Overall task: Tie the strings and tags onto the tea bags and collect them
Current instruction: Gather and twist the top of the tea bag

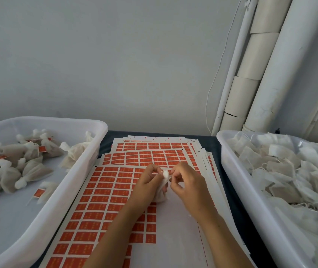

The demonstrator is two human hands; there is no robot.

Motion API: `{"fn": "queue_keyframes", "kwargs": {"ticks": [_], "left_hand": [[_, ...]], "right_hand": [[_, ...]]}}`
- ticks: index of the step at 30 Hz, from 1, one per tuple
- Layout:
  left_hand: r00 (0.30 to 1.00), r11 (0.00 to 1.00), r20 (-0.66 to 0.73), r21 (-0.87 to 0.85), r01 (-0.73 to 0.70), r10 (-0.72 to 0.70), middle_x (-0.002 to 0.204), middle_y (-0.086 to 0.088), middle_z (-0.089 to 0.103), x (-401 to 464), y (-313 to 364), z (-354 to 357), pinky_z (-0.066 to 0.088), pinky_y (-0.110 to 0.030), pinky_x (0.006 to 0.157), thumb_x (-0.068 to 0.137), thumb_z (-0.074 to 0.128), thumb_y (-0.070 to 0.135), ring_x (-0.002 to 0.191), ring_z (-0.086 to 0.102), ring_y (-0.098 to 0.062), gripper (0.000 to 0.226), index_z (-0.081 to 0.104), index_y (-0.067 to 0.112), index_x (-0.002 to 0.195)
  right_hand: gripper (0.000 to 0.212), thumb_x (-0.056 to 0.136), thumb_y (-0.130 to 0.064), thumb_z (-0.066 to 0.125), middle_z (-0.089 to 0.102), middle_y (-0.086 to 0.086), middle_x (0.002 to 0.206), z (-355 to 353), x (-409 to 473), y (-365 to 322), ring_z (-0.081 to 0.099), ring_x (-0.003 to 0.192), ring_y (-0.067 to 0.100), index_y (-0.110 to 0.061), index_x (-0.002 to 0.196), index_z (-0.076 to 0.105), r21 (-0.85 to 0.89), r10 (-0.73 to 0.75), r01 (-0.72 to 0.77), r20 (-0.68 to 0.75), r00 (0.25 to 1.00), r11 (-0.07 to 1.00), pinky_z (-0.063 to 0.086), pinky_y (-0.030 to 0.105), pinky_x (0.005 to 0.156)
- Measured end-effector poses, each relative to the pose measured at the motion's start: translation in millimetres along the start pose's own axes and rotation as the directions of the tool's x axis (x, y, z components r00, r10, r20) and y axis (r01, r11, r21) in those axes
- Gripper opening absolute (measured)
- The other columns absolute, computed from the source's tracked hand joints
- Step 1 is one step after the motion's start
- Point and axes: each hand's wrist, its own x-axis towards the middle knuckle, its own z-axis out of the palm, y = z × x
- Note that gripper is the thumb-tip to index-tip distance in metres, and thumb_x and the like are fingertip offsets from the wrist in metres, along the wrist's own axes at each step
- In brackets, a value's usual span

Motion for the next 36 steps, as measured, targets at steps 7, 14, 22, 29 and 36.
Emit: {"fn": "queue_keyframes", "kwargs": {"ticks": [7,14,22,29,36], "left_hand": [[0.999,0.999,0.030,-0.043,0.022,-0.020,0.071,0.002,0.061,-1,2,-1,0.048,-0.009,0.058,0.098,0.043,0.015,0.056,0.059,-0.001,0.011,0.052,0.015,0.092],[0.999,0.999,0.041,-0.029,0.032,-0.031,0.074,-0.001,0.061,0,2,-1,0.048,-0.010,0.059,0.098,0.043,0.016,0.057,0.059,-0.003,0.010,0.053,0.015,0.094],[0.995,0.998,0.081,0.042,-0.055,0.051,0.075,0.006,0.061,0,-2,0,0.047,-0.011,0.062,0.090,0.057,0.031,0.064,0.057,-0.003,0.014,0.056,0.022,0.101],[0.992,0.975,0.013,0.184,-0.127,0.127,0.083,0.000,0.061,2,-7,1,0.048,-0.012,0.064,0.090,0.059,0.031,0.069,0.056,-0.005,0.007,0.057,0.025,0.094],[0.980,0.949,-0.072,0.269,-0.162,0.187,0.073,0.002,0.061,3,-6,4,0.048,-0.013,0.060,0.092,0.056,0.029,0.062,0.057,-0.005,0.015,0.057,0.015,0.086]], "right_hand": [[0.021,0.071,-0.015,0.078,0.070,-0.001,0.083,-7,-1,-5,0.067,0.066,0.015,-0.014,0.084,0.062,-0.132,-0.024,0.020,-0.033,0.999,0.991,0.038,0.005,0.071],[0.024,0.071,-0.014,0.078,0.071,0.001,0.096,-8,1,-6,0.069,0.085,0.018,-0.013,0.093,0.069,-0.162,0.005,-0.015,-0.062,0.998,0.987,0.042,0.017,0.079],[0.021,0.087,-0.020,0.063,0.065,0.000,0.111,-6,3,2,0.061,0.102,0.013,-0.012,0.106,0.066,-0.081,0.108,-0.101,0.080,0.991,0.992,0.028,-0.001,0.082],[0.015,0.085,-0.021,0.066,0.068,-0.001,0.099,-10,1,7,0.064,0.086,0.010,-0.012,0.096,0.063,-0.084,0.109,-0.101,0.107,0.988,0.991,0.037,0.002,0.080],[0.016,0.085,-0.020,0.065,0.062,-0.006,0.079,-9,1,5,0.052,0.060,0.003,-0.020,0.085,0.049,-0.105,0.188,-0.184,0.037,0.981,0.977,0.037,0.001,0.064]]}}
